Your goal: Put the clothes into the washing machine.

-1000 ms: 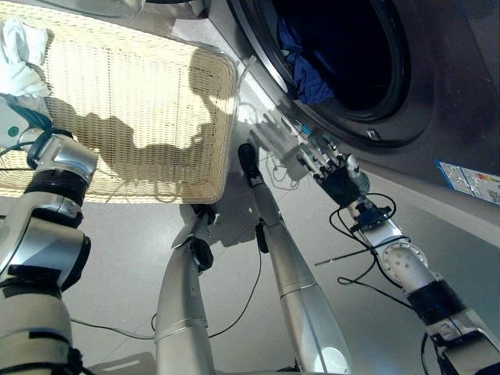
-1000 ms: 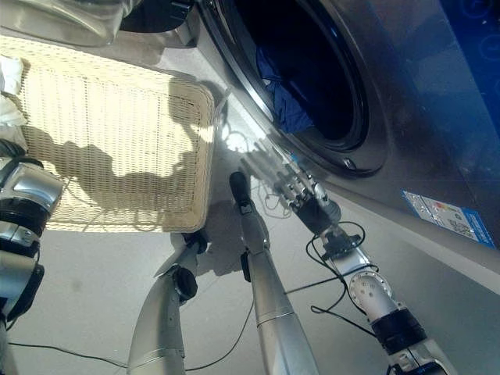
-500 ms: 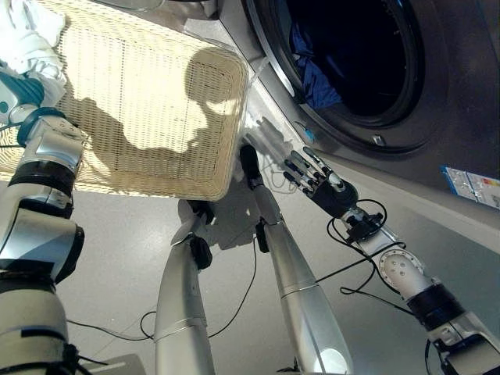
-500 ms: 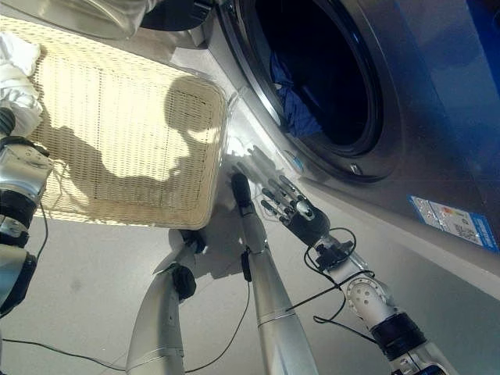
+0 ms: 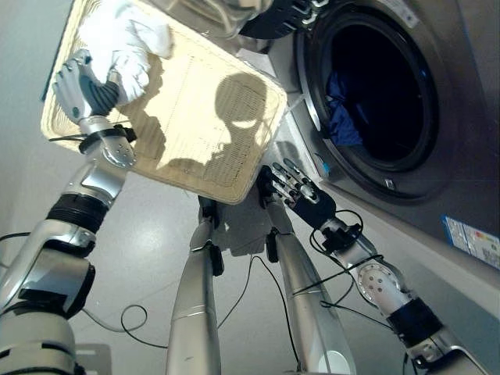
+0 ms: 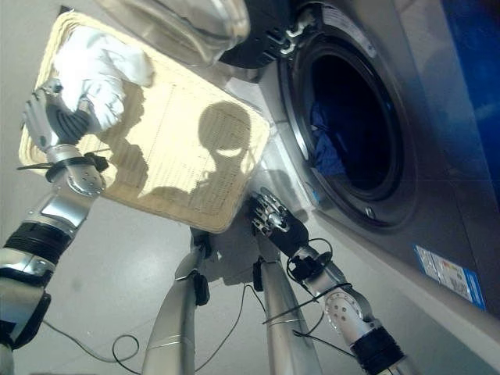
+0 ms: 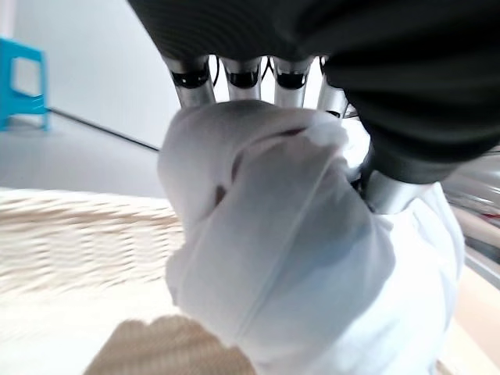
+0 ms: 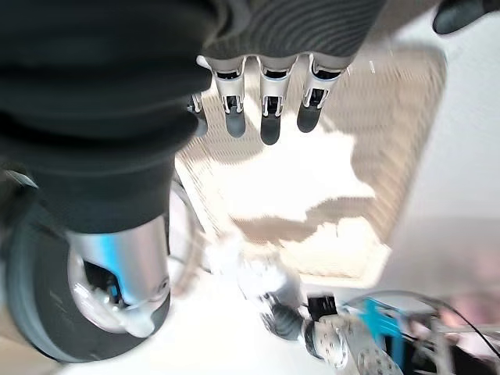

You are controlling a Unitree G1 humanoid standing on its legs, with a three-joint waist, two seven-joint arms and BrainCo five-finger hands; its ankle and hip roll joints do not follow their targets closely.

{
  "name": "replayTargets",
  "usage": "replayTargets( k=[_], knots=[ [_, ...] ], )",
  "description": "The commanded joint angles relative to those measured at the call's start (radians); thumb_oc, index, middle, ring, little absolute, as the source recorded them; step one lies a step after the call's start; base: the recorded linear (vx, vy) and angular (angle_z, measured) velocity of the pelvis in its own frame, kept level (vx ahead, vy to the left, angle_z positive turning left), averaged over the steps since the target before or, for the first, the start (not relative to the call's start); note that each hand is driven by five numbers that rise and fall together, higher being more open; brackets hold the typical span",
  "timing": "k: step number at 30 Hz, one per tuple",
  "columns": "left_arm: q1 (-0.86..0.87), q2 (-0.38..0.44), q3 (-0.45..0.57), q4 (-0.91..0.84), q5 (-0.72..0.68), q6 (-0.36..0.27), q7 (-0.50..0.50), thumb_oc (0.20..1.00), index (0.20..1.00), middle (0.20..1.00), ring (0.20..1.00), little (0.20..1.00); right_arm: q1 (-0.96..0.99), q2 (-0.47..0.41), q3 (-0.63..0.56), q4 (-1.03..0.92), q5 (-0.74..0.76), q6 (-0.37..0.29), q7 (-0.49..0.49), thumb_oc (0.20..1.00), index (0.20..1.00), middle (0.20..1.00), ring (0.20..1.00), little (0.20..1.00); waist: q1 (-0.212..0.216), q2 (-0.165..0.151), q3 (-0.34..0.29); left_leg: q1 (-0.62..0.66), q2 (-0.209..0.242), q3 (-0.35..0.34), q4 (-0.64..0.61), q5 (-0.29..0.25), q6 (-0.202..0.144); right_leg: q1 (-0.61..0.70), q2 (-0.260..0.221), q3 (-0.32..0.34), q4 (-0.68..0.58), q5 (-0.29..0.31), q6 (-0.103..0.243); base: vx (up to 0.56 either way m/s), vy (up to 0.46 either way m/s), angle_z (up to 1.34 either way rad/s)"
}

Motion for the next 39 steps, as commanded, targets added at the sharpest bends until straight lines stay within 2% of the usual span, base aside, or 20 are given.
replayTargets(
  k=[1,6,7,10,12,14,16,20,24,25,28,29,35,36,39],
  knots=[
    [0.033,-0.001,0.118,-0.086,0.072,-0.07,-0.034,0.2,0.2,0.2,0.2,0.2,0.032,0.0,-0.018,-0.077,-0.126,-0.044,-0.029,1.0,1.0,1.0,1.0,1.0,0.021,0.074,-0.016,0.094,-0.035,-0.002,-0.194,0.11,0.004,0.099,0.044,-0.03,0.027,-0.085,0.063,-0.07,-0.178,0.24],
    [0.168,-0.04,0.157,-0.249,0.04,-0.148,-0.199,0.2,0.2,0.2,0.2,0.2,0.006,0.004,-0.007,-0.038,-0.279,-0.101,-0.095,1.0,1.0,1.0,1.0,1.0,0.065,0.096,-0.016,0.157,-0.027,-0.026,-0.271,0.144,-0.006,0.167,0.029,-0.072,0.007,-0.095,0.067,-0.06,-0.144,0.22],
    [0.173,-0.042,0.16,-0.256,0.042,-0.15,-0.206,0.2,0.2,0.2,0.2,0.2,0.003,0.005,-0.006,-0.035,-0.285,-0.103,-0.094,1.0,1.0,1.0,1.0,1.0,0.066,0.097,-0.016,0.159,-0.027,-0.027,-0.272,0.145,-0.006,0.169,0.028,-0.074,0.006,-0.095,0.067,-0.05,-0.098,0.1],
    [0.225,-0.059,0.172,-0.365,0.028,-0.169,-0.315,0.2,0.2,0.2,0.2,0.2,-0.048,0.014,-0.006,-0.007,-0.381,-0.103,-0.132,1.0,1.0,1.0,1.0,1.0,0.091,0.111,-0.016,0.17,-0.03,-0.039,-0.273,0.15,-0.008,0.191,0.013,-0.097,-0.001,-0.094,0.069,-0.05,-0.098,0.1],
    [0.248,-0.075,0.173,-0.443,-0.013,-0.18,-0.388,0.2,0.2,0.2,0.2,0.2,-0.079,0.021,0.003,0.007,-0.391,-0.105,-0.163,1.0,1.0,1.0,1.0,1.0,0.105,0.12,-0.016,0.179,-0.03,-0.044,-0.279,0.153,-0.007,0.205,0.006,-0.108,-0.011,-0.091,0.07,-0.04,-0.081,0.12],
    [0.255,-0.08,0.174,-0.468,-0.035,-0.192,-0.42,0.2,0.2,0.2,0.2,0.2,-0.088,0.026,0.004,0.013,-0.381,-0.107,-0.162,1.0,1.0,1.0,1.0,1.0,0.109,0.123,-0.016,0.181,-0.03,-0.045,-0.281,0.154,-0.006,0.21,0.003,-0.112,-0.015,-0.09,0.07,-0.03,-0.069,0.03],
    [0.283,-0.109,0.173,-0.554,-0.061,-0.208,-0.508,0.2,0.2,0.2,0.2,0.2,-0.111,0.065,0.007,0.015,-0.35,-0.089,-0.161,1.0,1.0,1.0,1.0,1.0,0.122,0.13,-0.016,0.189,-0.035,-0.049,-0.291,0.158,-0.001,0.224,-0.001,-0.122,-0.032,-0.083,0.069,-0.05,-0.087,0.06],
    [0.304,-0.151,0.147,-0.641,-0.103,-0.228,-0.616,0.2,0.2,0.2,0.2,0.2,-0.133,0.122,0.032,0.009,-0.338,-0.076,-0.188,1.0,1.0,1.0,1.0,1.0,0.138,0.138,-0.016,0.196,-0.044,-0.062,-0.308,0.167,0.009,0.236,-0.004,-0.128,-0.047,-0.074,0.071,-0.03,-0.051,0.01],
    [0.304,-0.192,0.101,-0.7,-0.17,-0.228,-0.739,0.2,0.2,0.2,0.2,0.2,-0.163,0.146,0.059,0.012,-0.344,-0.063,-0.21,1.0,1.0,1.0,1.0,1.0,0.144,0.142,-0.016,0.202,-0.048,-0.06,-0.318,0.172,0.014,0.246,-0.01,-0.134,-0.068,-0.059,0.075,-0.03,-0.013,0.01],
    [0.3,-0.207,0.076,-0.721,-0.208,-0.221,-0.804,0.2,0.2,0.2,0.2,0.2,-0.175,0.154,0.069,0.015,-0.34,-0.051,-0.21,1.0,1.0,1.0,1.0,1.0,0.143,0.141,-0.016,0.204,-0.049,-0.058,-0.32,0.173,0.017,0.251,-0.011,-0.135,-0.077,-0.053,0.076,0.0,0.0,0.0],
    [0.294,-0.215,0.055,-0.731,-0.22,-0.214,-0.834,0.2,0.2,0.2,0.2,0.2,-0.18,0.157,0.078,0.015,-0.329,-0.045,-0.211,1.0,1.0,1.0,1.0,1.0,0.142,0.14,-0.016,0.206,-0.049,-0.055,-0.322,0.174,0.019,0.256,-0.011,-0.135,-0.084,-0.048,0.077,-0.02,0.003,0.01],
    [0.28,-0.231,0.009,-0.74,-0.256,-0.199,-0.908,0.2,0.2,0.2,0.2,0.2,-0.193,0.16,0.099,0.017,-0.286,-0.022,-0.2,1.0,1.0,1.0,1.0,1.0,0.135,0.134,-0.016,0.211,-0.048,-0.044,-0.325,0.175,0.02,0.264,-0.009,-0.133,-0.1,-0.036,0.08,0.0,0.0,0.0],
    [0.255,-0.243,-0.078,-0.743,-0.329,-0.164,-0.978,0.2,0.2,0.2,0.2,0.2,-0.211,0.149,0.14,0.008,-0.213,0.006,-0.186,1.0,1.0,1.0,1.0,1.0,0.117,0.12,-0.016,0.218,-0.047,-0.028,-0.326,0.179,0.021,0.275,-0.004,-0.123,-0.131,-0.006,0.084,-0.02,0.025,-0.06],
    [0.251,-0.25,-0.105,-0.736,-0.347,-0.149,-1.011,0.2,0.2,0.2,0.2,0.2,-0.211,0.146,0.156,0.008,-0.178,0.001,-0.169,1.0,1.0,1.0,1.0,1.0,0.111,0.116,-0.016,0.222,-0.046,-0.02,-0.326,0.178,0.02,0.28,-0.005,-0.12,-0.143,0.003,0.086,-0.02,0.038,-0.11],
    [0.24,-0.245,-0.142,-0.724,-0.356,-0.125,-1.023,0.2,0.2,0.2,0.2,0.2,-0.215,0.144,0.179,-0.005,-0.106,0.005,-0.145,1.0,1.0,1.0,1.0,1.0,0.104,0.111,-0.016,0.224,-0.045,-0.01,-0.326,0.178,0.019,0.283,-0.005,-0.117,-0.157,0.015,0.088,-0.03,0.02,-0.12]
  ],
)
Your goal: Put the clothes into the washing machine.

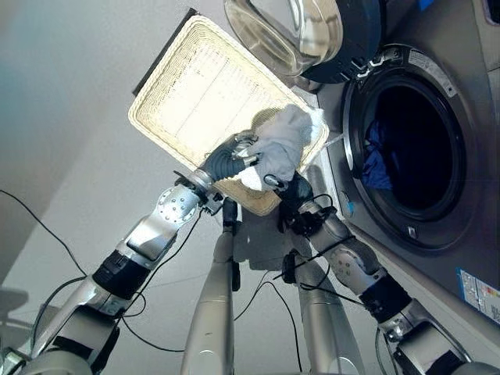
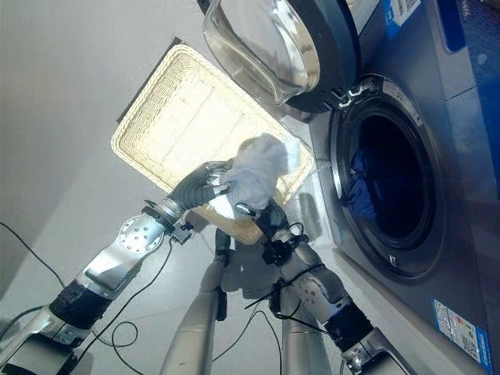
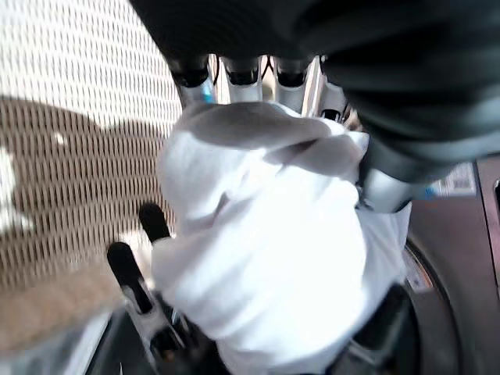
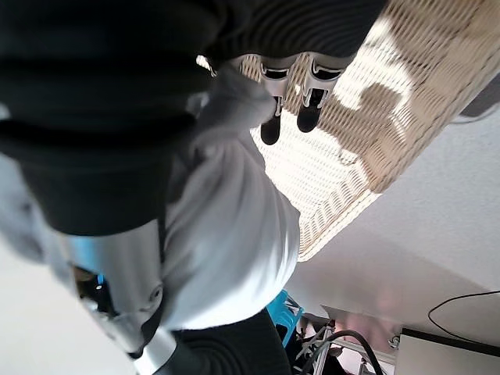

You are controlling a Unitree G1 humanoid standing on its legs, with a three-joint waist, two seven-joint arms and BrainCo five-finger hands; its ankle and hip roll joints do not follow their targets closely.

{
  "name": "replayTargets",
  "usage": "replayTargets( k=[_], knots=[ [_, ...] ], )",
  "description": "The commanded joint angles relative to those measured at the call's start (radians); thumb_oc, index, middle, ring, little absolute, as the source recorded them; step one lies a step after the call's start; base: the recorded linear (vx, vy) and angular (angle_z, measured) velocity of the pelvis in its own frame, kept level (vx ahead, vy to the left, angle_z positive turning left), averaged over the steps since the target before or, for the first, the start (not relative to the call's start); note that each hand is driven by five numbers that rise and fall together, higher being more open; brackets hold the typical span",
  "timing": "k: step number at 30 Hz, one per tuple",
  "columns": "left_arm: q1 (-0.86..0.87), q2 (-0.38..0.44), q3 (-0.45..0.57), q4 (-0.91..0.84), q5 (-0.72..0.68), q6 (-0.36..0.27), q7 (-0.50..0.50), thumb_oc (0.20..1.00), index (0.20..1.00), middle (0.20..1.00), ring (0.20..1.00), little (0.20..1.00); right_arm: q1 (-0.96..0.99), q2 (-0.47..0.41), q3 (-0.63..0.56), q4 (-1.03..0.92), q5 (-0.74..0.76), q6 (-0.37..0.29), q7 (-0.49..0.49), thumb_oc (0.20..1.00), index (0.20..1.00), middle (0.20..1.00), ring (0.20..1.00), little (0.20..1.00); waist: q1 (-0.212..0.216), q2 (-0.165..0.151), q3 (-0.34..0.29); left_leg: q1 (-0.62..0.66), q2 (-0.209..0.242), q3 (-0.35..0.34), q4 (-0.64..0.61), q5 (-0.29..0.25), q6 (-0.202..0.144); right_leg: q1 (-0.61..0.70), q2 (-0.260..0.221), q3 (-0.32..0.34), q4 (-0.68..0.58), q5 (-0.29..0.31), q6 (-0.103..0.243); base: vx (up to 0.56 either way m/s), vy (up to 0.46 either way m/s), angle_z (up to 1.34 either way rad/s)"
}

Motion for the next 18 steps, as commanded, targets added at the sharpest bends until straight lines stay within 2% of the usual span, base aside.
replayTargets(
  k=[1,3,4,8,10,11,12,13,15,16,17,18],
  knots=[
    [-0.047,-0.056,-0.113,-0.116,-0.058,-0.023,-0.079,0.2,0.2,0.2,0.2,0.2,-0.065,0.048,0.109,-0.094,0.14,-0.005,0.09,1.0,1.0,1.0,1.0,1.0,-0.047,0.044,-0.021,-0.014,-0.057,0.038,-0.075,0.055,0.05,0.075,-0.016,-0.028,-0.028,0.005,0.106,-0.02,0.005,-0.1],
    [-0.047,-0.056,-0.113,-0.116,-0.058,-0.023,-0.079,0.2,0.2,0.2,0.2,0.2,-0.065,0.048,0.109,-0.094,0.14,-0.005,0.09,1.0,1.0,1.0,1.0,1.0,-0.047,0.044,-0.021,-0.014,-0.057,0.038,-0.075,0.055,0.05,0.075,-0.016,-0.028,-0.028,0.005,0.106,-0.02,0.001,-0.04],
    [-0.056,-0.048,-0.145,-0.099,-0.052,-0.001,-0.055,0.2,0.2,0.2,0.2,0.2,-0.063,0.042,0.136,-0.115,0.218,-0.022,0.119,1.0,1.0,1.0,1.0,1.0,-0.052,0.039,-0.021,-0.016,-0.055,0.043,-0.075,0.058,0.048,0.074,-0.017,-0.029,-0.037,0.016,0.109,-0.03,0.0,0.0],
    [-0.049,-0.035,-0.147,-0.084,-0.08,0.007,-0.04,0.2,0.2,0.2,0.2,0.2,-0.06,0.033,0.146,-0.121,0.254,-0.031,0.133,1.0,1.0,1.0,1.0,1.0,-0.051,0.039,-0.021,-0.016,-0.053,0.047,-0.075,0.061,0.046,0.075,-0.02,-0.034,-0.036,0.017,0.112,-0.02,0.003,-0.01],
    [-0.037,-0.025,-0.146,-0.075,-0.099,0.005,-0.06,0.2,0.2,0.2,0.2,0.2,-0.052,0.019,0.153,-0.132,0.283,-0.047,0.142,1.0,1.0,1.0,1.0,1.0,-0.051,0.038,-0.021,-0.016,-0.052,0.048,-0.075,0.063,0.045,0.076,-0.021,-0.034,-0.036,0.019,0.112,-0.02,-0.001,-0.08],
    [-0.027,-0.019,-0.146,-0.08,-0.124,0.011,-0.082,0.2,0.2,0.2,0.2,0.2,-0.048,0.009,0.152,-0.139,0.302,-0.065,0.151,0.733,0.733,0.733,0.733,0.733,-0.052,0.038,-0.021,-0.016,-0.051,0.048,-0.075,0.064,0.045,0.075,-0.021,-0.033,-0.037,0.021,0.112,-0.01,-0.009,-0.08],
    [-0.021,-0.018,-0.145,-0.081,-0.136,0.014,-0.105,0.2,0.2,0.2,0.2,0.2,-0.041,0.006,0.153,-0.142,0.309,-0.082,0.155,0.319,0.319,0.319,0.319,0.319,-0.053,0.038,-0.021,-0.017,-0.051,0.048,-0.075,0.065,0.044,0.074,-0.02,-0.032,-0.037,0.022,0.113,-0.01,-0.007,-0.06],
    [-0.016,-0.018,-0.147,-0.082,-0.152,0.015,-0.13,0.2,0.2,0.2,0.2,0.2,-0.035,0.004,0.154,-0.143,0.311,-0.102,0.154,0.2,0.2,0.2,0.2,0.2,-0.054,0.039,-0.021,-0.017,-0.053,0.047,-0.075,0.066,0.044,0.074,-0.019,-0.03,-0.038,0.024,0.113,0.0,0.0,0.0],
    [0.001,-0.016,-0.164,-0.097,-0.207,0.041,-0.245,0.2,0.2,0.2,0.2,0.2,-0.027,-0.003,0.153,-0.146,0.326,-0.15,0.151,0.2,0.2,0.2,0.2,0.2,-0.058,0.039,-0.021,-0.02,-0.056,0.045,-0.075,0.066,0.044,0.071,-0.019,-0.022,-0.051,0.037,0.114,0.0,0.0,0.0],
    [0.003,-0.015,-0.168,-0.101,-0.208,0.049,-0.256,0.2,0.2,0.2,0.2,0.2,-0.025,-0.004,0.152,-0.144,0.33,-0.153,0.154,0.2,0.2,0.2,0.2,0.2,-0.059,0.039,-0.021,-0.02,-0.056,0.045,-0.075,0.066,0.044,0.07,-0.018,-0.021,-0.054,0.04,0.114,0.0,0.0,0.0],
    [0.007,-0.01,-0.178,-0.104,-0.209,0.058,-0.272,0.68,0.68,0.68,0.68,0.68,-0.024,-0.006,0.151,-0.14,0.335,-0.161,0.158,0.2,0.2,0.2,0.2,0.2,-0.061,0.039,-0.021,-0.021,-0.058,0.045,-0.075,0.066,0.044,0.069,-0.017,-0.018,-0.06,0.046,0.114,0.0,0.0,0.0],
    [0.009,-0.007,-0.184,-0.103,-0.217,0.064,-0.278,1.0,1.0,1.0,1.0,1.0,-0.024,-0.007,0.152,-0.137,0.334,-0.171,0.159,0.2,0.2,0.2,0.2,0.2,-0.062,0.04,-0.021,-0.022,-0.058,0.045,-0.075,0.065,0.044,0.068,-0.017,-0.016,-0.064,0.049,0.114,0.0,0.004,-0.05]
  ],
)
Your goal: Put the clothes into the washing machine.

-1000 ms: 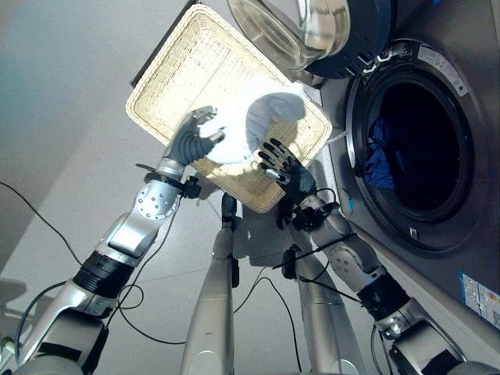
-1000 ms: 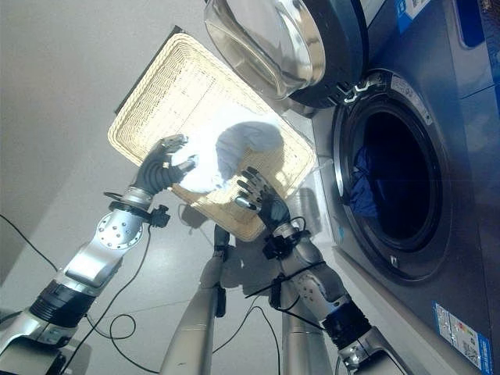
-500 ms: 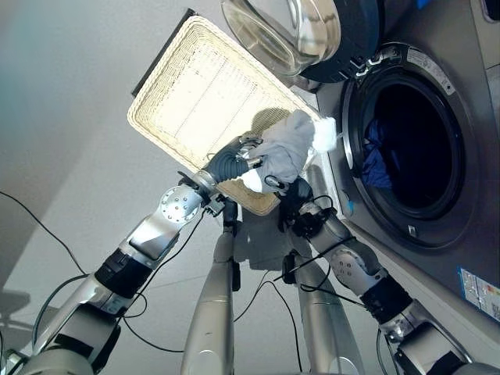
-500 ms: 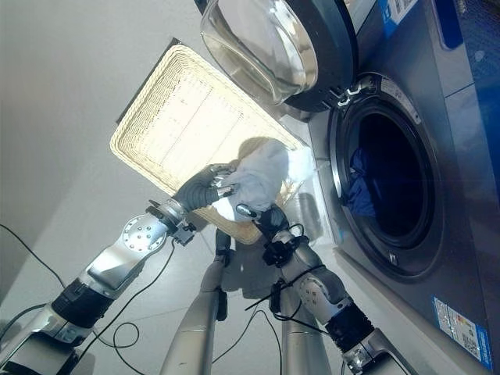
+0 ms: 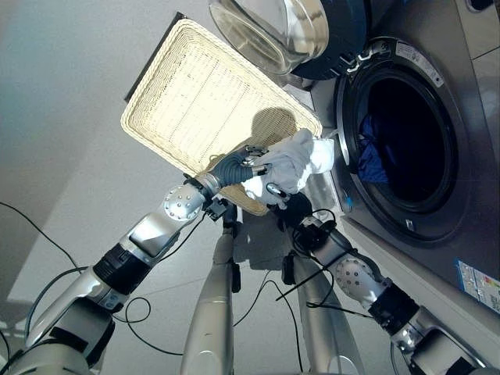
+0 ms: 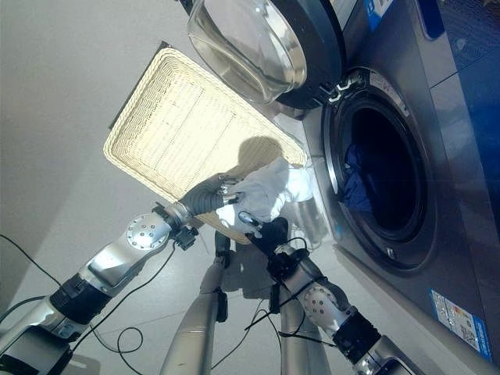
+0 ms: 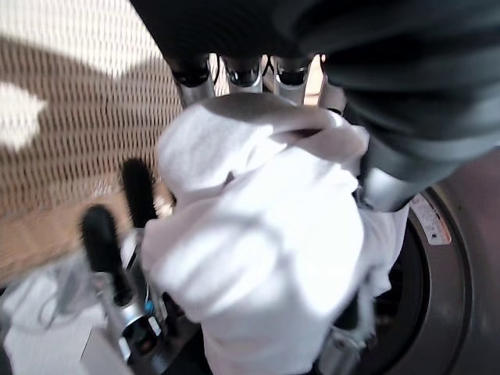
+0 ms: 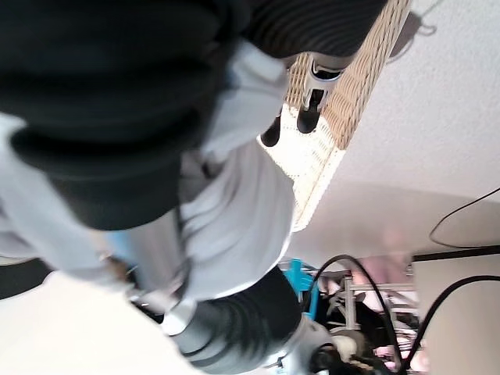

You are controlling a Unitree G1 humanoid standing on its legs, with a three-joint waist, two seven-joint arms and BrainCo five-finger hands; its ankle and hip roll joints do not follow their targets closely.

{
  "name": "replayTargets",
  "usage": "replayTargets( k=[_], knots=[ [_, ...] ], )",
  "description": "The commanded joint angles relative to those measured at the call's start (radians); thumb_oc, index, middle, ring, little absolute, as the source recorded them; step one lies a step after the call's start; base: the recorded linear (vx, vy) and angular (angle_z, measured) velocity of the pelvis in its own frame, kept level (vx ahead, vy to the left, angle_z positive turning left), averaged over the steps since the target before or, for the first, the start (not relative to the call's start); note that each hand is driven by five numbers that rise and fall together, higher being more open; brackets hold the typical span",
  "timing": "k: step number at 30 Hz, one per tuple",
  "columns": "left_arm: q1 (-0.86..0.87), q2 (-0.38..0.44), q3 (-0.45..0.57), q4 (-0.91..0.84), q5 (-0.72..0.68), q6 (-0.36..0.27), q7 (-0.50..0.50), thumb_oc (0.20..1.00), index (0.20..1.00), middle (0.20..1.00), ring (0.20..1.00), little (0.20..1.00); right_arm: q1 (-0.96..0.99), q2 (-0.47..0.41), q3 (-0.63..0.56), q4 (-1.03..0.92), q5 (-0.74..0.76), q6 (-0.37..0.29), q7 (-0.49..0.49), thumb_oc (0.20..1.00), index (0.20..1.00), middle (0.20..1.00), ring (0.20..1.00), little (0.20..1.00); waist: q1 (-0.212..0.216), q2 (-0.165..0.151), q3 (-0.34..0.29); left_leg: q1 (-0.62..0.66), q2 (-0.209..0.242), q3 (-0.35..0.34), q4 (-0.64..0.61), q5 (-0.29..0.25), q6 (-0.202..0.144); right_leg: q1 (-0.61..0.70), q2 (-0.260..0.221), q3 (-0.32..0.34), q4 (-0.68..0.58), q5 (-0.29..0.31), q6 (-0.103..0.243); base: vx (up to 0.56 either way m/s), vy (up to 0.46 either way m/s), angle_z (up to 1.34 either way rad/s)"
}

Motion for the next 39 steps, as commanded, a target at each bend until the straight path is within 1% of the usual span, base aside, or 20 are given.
replayTargets(
  k=[1,9,10,11,13,14,16,19,23,24,27,28,30,31,32,34,35,36,37,39],
  knots=[
    [0.04,-0.065,-0.126,-0.108,-0.088,-0.015,-0.156,1.0,1.0,1.0,1.0,1.0,-0.096,0.067,0.03,-0.129,0.03,-0.093,0.056,0.2,0.2,0.2,0.2,0.2,-0.038,0.04,-0.02,-0.034,-0.06,0.021,-0.059,0.065,0.041,0.05,-0.021,-0.039,-0.021,0.027,0.092,0.0,0.009,-0.06],
    [0.072,-0.097,-0.126,-0.071,-0.117,-0.088,-0.003,1.0,1.0,1.0,1.0,1.0,-0.079,0.096,0.004,-0.071,0.087,-0.211,-0.04,0.2,0.2,0.2,0.2,0.2,-0.043,0.032,-0.02,-0.036,-0.061,0.023,-0.059,0.064,0.041,0.047,-0.017,-0.03,-0.04,0.041,0.09,0.0,-0.001,-0.02],
    [0.096,-0.107,-0.104,-0.057,-0.083,-0.128,0.105,1.0,1.0,1.0,1.0,1.0,-0.061,0.11,-0.027,-0.04,0.126,-0.242,-0.075,0.2,0.2,0.2,0.2,0.2,-0.045,0.031,-0.02,-0.038,-0.06,0.025,-0.059,0.064,0.04,0.044,-0.015,-0.028,-0.038,0.041,0.09,0.02,0.002,-0.05],
    [0.099,-0.108,-0.1,-0.054,-0.075,-0.133,0.123,1.0,1.0,1.0,1.0,1.0,-0.059,0.112,-0.032,-0.036,0.129,-0.242,-0.079,0.2,0.2,0.2,0.2,0.2,-0.045,0.031,-0.02,-0.039,-0.061,0.025,-0.059,0.064,0.04,0.043,-0.015,-0.028,-0.038,0.041,0.09,0.03,0.0,-0.09],
    [0.13,-0.117,-0.045,-0.015,-0.043,-0.202,0.368,1.0,1.0,1.0,1.0,1.0,-0.044,0.124,-0.089,0.02,0.173,-0.26,-0.117,0.2,0.2,0.2,0.2,0.2,-0.041,0.035,-0.02,-0.042,-0.061,0.023,-0.059,0.064,0.04,0.04,-0.014,-0.031,-0.035,0.037,0.088,0.04,-0.01,-0.13],
    [0.138,-0.119,-0.026,0.001,-0.042,-0.23,0.437,1.0,1.0,1.0,1.0,1.0,-0.042,0.126,-0.104,0.039,0.175,-0.262,-0.13,0.2,0.2,0.2,0.2,0.2,-0.038,0.036,-0.02,-0.042,-0.062,0.02,-0.059,0.064,0.04,0.04,-0.014,-0.031,-0.033,0.035,0.088,0.04,-0.015,-0.1],
    [0.172,-0.146,0.065,0.049,-0.148,-0.327,0.58,1.0,1.0,1.0,1.0,1.0,-0.048,0.132,-0.158,0.095,0.189,-0.228,-0.147,0.2,0.2,0.2,0.2,0.2,-0.027,0.04,-0.02,-0.037,-0.062,0.015,-0.059,0.06,0.04,0.046,-0.015,-0.038,-0.03,0.026,0.086,0.05,-0.066,0.0],
    [0.22,-0.205,0.22,0.159,-0.281,-0.415,0.683,1.0,1.0,1.0,1.0,1.0,-0.089,0.124,-0.265,0.211,0.252,-0.21,-0.143,0.2,0.2,0.2,0.2,0.2,0.0,0.046,-0.02,-0.025,-0.063,-0.002,-0.059,0.049,0.034,0.056,-0.027,-0.055,-0.019,0.008,0.087,0.07,-0.127,0.0],
    [0.255,-0.231,0.337,0.258,-0.403,-0.422,0.677,1.0,1.0,1.0,1.0,1.0,-0.166,0.075,-0.423,0.296,0.421,-0.237,-0.172,0.2,0.2,0.2,0.2,0.2,0.023,0.047,-0.02,-0.021,-0.063,-0.014,-0.057,0.036,0.027,0.059,-0.036,-0.074,-0.008,-0.004,0.092,0.07,-0.129,0.07],
    [0.264,-0.233,0.385,0.341,-0.441,-0.409,0.656,1.0,1.0,1.0,1.0,1.0,-0.225,0.026,-0.535,0.35,0.51,-0.254,-0.207,0.2,0.2,0.2,0.2,0.2,0.029,0.043,-0.02,-0.016,-0.06,-0.013,-0.057,0.028,0.022,0.063,-0.038,-0.083,-0.001,-0.012,0.096,0.08,-0.113,0.19],
    [0.266,-0.23,0.4,0.404,-0.449,-0.388,0.658,1.0,1.0,1.0,1.0,1.0,-0.289,-0.041,-0.614,0.373,0.561,-0.366,-0.28,0.2,0.2,0.2,0.2,0.2,0.032,0.037,-0.02,-0.023,-0.057,-0.011,-0.056,0.029,0.02,0.053,-0.035,-0.09,0.009,-0.012,0.093,0.07,-0.072,0.11],
    [0.285,-0.224,0.401,0.455,-0.453,-0.382,0.626,1.0,1.0,1.0,1.0,1.0,-0.325,-0.106,-0.679,0.398,0.572,-0.47,-0.338,0.2,0.2,0.2,0.2,0.2,0.033,0.032,-0.02,-0.013,-0.056,-0.012,-0.055,0.018,0.019,0.061,-0.031,-0.092,0.016,-0.024,0.093,0.06,-0.034,0.06],
    [0.304,-0.225,0.391,0.484,-0.441,-0.402,0.594,1.0,1.0,1.0,1.0,1.0,-0.359,-0.18,-0.738,0.411,0.561,-0.579,-0.399,0.2,0.2,0.2,0.2,0.2,0.035,0.03,-0.02,-0.018,-0.056,-0.013,-0.056,0.02,0.02,0.057,-0.029,-0.094,0.017,-0.021,0.091,0.06,-0.027,0.05],
    [0.34,-0.218,0.386,0.501,-0.457,-0.413,0.539,1.0,1.0,1.0,1.0,1.0,-0.365,-0.256,-0.817,0.422,0.473,-0.738,-0.481,0.2,0.2,0.2,0.2,0.2,0.034,0.027,-0.02,-0.015,-0.057,-0.019,-0.054,0.013,0.022,0.058,-0.027,-0.095,0.021,-0.027,0.09,0.07,-0.013,0.06],
    [0.353,-0.218,0.383,0.504,-0.464,-0.413,0.518,1.0,1.0,1.0,1.0,1.0,-0.364,-0.281,-0.844,0.436,0.411,-0.817,-0.524,0.2,0.2,0.2,0.2,0.2,0.035,0.025,-0.02,-0.007,-0.058,-0.023,-0.054,0.005,0.022,0.065,-0.025,-0.094,0.023,-0.034,0.092,0.06,-0.008,0.05],
    [0.356,-0.217,0.38,0.504,-0.473,-0.411,0.504,1.0,1.0,1.0,1.0,1.0,-0.368,-0.293,-0.867,0.425,0.353,-0.848,-0.578,0.2,0.2,0.2,0.2,0.2,0.035,0.026,-0.02,-0.015,-0.059,-0.024,-0.054,0.012,0.024,0.057,-0.025,-0.095,0.023,-0.026,0.09,0.01,0.0,0.02],
    [0.366,-0.215,0.377,0.503,-0.478,-0.406,0.487,1.0,1.0,1.0,1.0,1.0,-0.363,-0.316,-0.895,0.452,0.24,-0.922,-0.652,0.2,0.2,0.2,0.2,0.2,0.033,0.025,-0.02,-0.008,-0.06,-0.027,-0.054,0.001,0.023,0.064,-0.024,-0.093,0.024,-0.034,0.093,0.05,0.004,0.05],
    [0.379,-0.196,0.357,0.468,-0.492,-0.38,0.481,1.0,1.0,1.0,1.0,1.0,-0.319,-0.383,-0.96,0.479,-0.143,-0.943,-0.985,1.0,1.0,1.0,1.0,1.0,0.027,0.025,-0.02,-0.017,-0.064,-0.035,-0.051,0.005,0.024,0.054,-0.022,-0.093,0.027,-0.027,0.094,0.07,-0.011,0.1],
    [0.381,-0.191,0.346,0.439,-0.488,-0.353,0.476,1.0,1.0,1.0,1.0,1.0,-0.28,-0.399,-0.973,0.461,-0.286,-0.885,-1.147,1.0,1.0,1.0,1.0,1.0,0.024,0.026,-0.02,-0.03,-0.069,-0.041,-0.042,0.007,0.026,0.042,-0.025,-0.093,0.031,-0.021,0.095,0.04,-0.025,0.09],
    [0.38,-0.189,0.339,0.421,-0.49,-0.332,0.47,1.0,1.0,1.0,1.0,1.0,-0.261,-0.403,-0.974,0.46,-0.294,-0.851,-1.167,1.0,1.0,1.0,1.0,1.0,0.026,0.027,-0.02,-0.036,-0.072,-0.043,-0.035,0.004,0.029,0.039,-0.028,-0.095,0.033,-0.021,0.097,0.03,-0.041,0.06]
  ],
)
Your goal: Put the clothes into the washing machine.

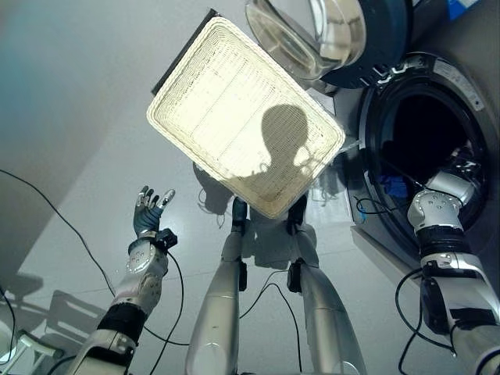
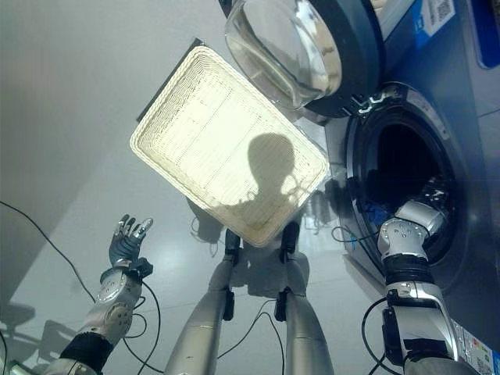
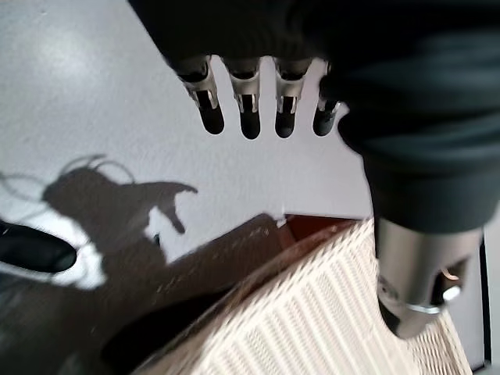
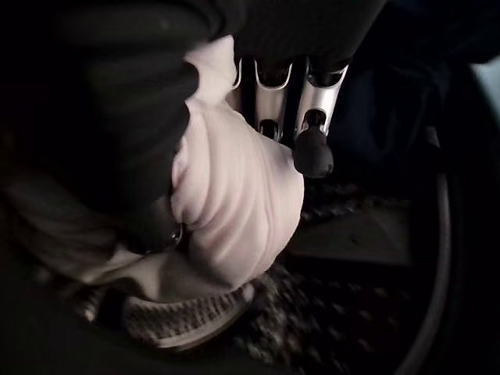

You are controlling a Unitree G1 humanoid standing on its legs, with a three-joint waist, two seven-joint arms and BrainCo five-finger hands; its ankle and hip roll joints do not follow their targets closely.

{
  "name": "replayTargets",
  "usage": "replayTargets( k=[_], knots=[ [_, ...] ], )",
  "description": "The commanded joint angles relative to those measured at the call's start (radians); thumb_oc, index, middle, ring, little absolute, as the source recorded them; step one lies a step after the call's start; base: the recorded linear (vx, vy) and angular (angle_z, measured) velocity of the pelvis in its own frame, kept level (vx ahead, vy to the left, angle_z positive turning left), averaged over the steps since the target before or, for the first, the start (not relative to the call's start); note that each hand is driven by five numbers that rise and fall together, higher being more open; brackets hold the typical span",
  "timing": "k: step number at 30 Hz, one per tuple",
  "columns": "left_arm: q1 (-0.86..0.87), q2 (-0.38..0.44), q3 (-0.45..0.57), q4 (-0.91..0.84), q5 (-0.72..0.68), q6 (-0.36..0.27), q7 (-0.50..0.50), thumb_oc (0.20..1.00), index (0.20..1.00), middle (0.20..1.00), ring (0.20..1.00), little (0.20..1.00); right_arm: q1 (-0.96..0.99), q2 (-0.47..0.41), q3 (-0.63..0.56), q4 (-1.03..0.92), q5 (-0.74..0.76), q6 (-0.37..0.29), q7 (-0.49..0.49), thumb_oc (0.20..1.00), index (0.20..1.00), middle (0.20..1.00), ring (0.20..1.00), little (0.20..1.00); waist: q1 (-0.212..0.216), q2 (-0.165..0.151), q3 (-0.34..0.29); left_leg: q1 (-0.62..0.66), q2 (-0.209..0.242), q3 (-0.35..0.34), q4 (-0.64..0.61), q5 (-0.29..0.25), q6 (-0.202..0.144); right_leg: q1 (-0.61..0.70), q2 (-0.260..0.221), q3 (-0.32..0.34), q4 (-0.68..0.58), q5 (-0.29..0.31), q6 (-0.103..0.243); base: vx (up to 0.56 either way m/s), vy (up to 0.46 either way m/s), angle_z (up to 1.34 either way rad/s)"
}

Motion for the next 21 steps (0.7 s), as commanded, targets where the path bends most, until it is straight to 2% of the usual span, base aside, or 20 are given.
replayTargets(
  k=[1,2,3,4,6,7,8,10,11,14,21],
  knots=[
    [0.005,0.01,0.045,-0.021,-0.015,0.035,-0.056,1.0,1.0,1.0,1.0,1.0,0.078,-0.234,-0.154,-0.03,-0.151,-0.078,-0.075,1.0,1.0,1.0,1.0,1.0,-0.087,0.016,-0.027,-0.048,-0.056,-0.026,-0.012,0.009,0.017,-0.005,-0.026,-0.078,0.104,-0.046,0.115,0.05,-0.055,0.01],
    [0.005,0.011,0.035,-0.022,-0.024,0.04,-0.07,1.0,1.0,1.0,1.0,1.0,0.1,-0.225,-0.138,0.008,-0.01,-0.025,0.074,1.0,1.0,1.0,1.0,1.0,-0.086,0.016,-0.027,-0.044,-0.058,-0.029,-0.011,0.001,0.018,0.0,-0.027,-0.079,0.104,-0.052,0.117,0.06,-0.077,0.03],
    [0.004,0.007,0.024,-0.027,-0.029,0.049,-0.077,1.0,1.0,1.0,1.0,1.0,0.116,-0.205,-0.12,0.035,0.127,0.056,0.225,1.0,1.0,1.0,1.0,1.0,-0.084,0.018,-0.027,-0.047,-0.06,-0.028,-0.01,0.001,0.02,-0.002,-0.029,-0.082,0.102,-0.049,0.117,0.02,-0.044,0.08],
    [0.003,0.004,0.02,-0.027,-0.029,0.051,-0.081,1.0,1.0,1.0,1.0,1.0,0.118,-0.195,-0.112,0.049,0.171,0.082,0.273,1.0,1.0,1.0,1.0,1.0,-0.082,0.018,-0.027,-0.055,-0.062,-0.028,-0.008,0.008,0.022,-0.008,-0.031,-0.084,0.101,-0.042,0.116,0.0,-0.044,0.11],
    [0.006,-0.01,0.002,-0.023,-0.015,0.057,-0.101,1.0,1.0,1.0,1.0,1.0,0.131,-0.155,-0.069,0.089,0.281,0.204,0.386,1.0,1.0,1.0,1.0,1.0,-0.077,0.022,-0.027,-0.052,-0.063,-0.027,-0.011,0.005,0.023,-0.002,-0.035,-0.088,0.097,-0.044,0.117,0.03,-0.05,0.07],
    [0.011,-0.022,-0.023,-0.012,-0.001,0.058,-0.126,1.0,1.0,1.0,1.0,1.0,0.151,-0.093,-0.017,0.131,0.437,0.356,0.556,1.0,1.0,1.0,1.0,1.0,-0.071,0.027,-0.027,-0.055,-0.066,-0.025,-0.009,0.005,0.024,-0.002,-0.042,-0.096,0.095,-0.042,0.117,0.05,-0.058,0.04],
    [0.013,-0.03,-0.033,-0.001,0.002,0.055,-0.133,1.0,1.0,1.0,1.0,1.0,0.157,-0.071,0.0,0.15,0.457,0.406,0.606,1.0,1.0,1.0,1.0,1.0,-0.069,0.028,-0.027,-0.057,-0.066,-0.023,-0.008,0.006,0.024,-0.002,-0.045,-0.101,0.095,-0.04,0.118,0.02,-0.048,0.02],
    [0.015,-0.043,-0.056,0.014,0.027,0.042,-0.145,1.0,1.0,1.0,1.0,1.0,0.17,-0.026,0.05,0.133,0.466,0.462,0.67,1.0,1.0,1.0,1.0,1.0,-0.069,0.027,-0.027,-0.059,-0.065,-0.021,-0.01,0.007,0.025,-0.001,-0.049,-0.108,0.091,-0.036,0.121,0.0,0.0,0.0],
    [0.013,-0.043,-0.056,0.014,0.028,0.041,-0.145,1.0,1.0,1.0,1.0,1.0,0.168,-0.024,0.051,0.131,0.466,0.466,0.674,1.0,1.0,1.0,1.0,1.0,-0.069,0.026,-0.027,-0.066,-0.065,-0.021,-0.009,0.013,0.026,-0.007,-0.05,-0.11,0.09,-0.03,0.119,0.0,0.0,0.0],
    [0.007,-0.061,-0.084,0.028,0.041,0.012,-0.134,1.0,1.0,1.0,1.0,1.0,0.171,0.019,0.099,0.131,0.416,0.525,0.778,1.0,1.0,1.0,1.0,1.0,-0.069,0.023,-0.027,-0.061,-0.062,-0.018,-0.021,0.018,0.026,-0.003,-0.05,-0.112,0.084,-0.027,0.121,0.0,0.006,-0.01],
    [0.014,-0.109,-0.081,0.083,0.05,-0.02,-0.13,1.0,1.0,1.0,1.0,1.0,0.242,0.122,0.218,0.04,0.121,0.519,0.841,1.0,1.0,1.0,1.0,1.0,-0.079,0.008,-0.027,-0.029,-0.052,-0.015,-0.029,0.014,0.026,0.014,-0.041,-0.108,0.106,-0.046,0.117,-0.02,0.021,0.0]
  ],
)
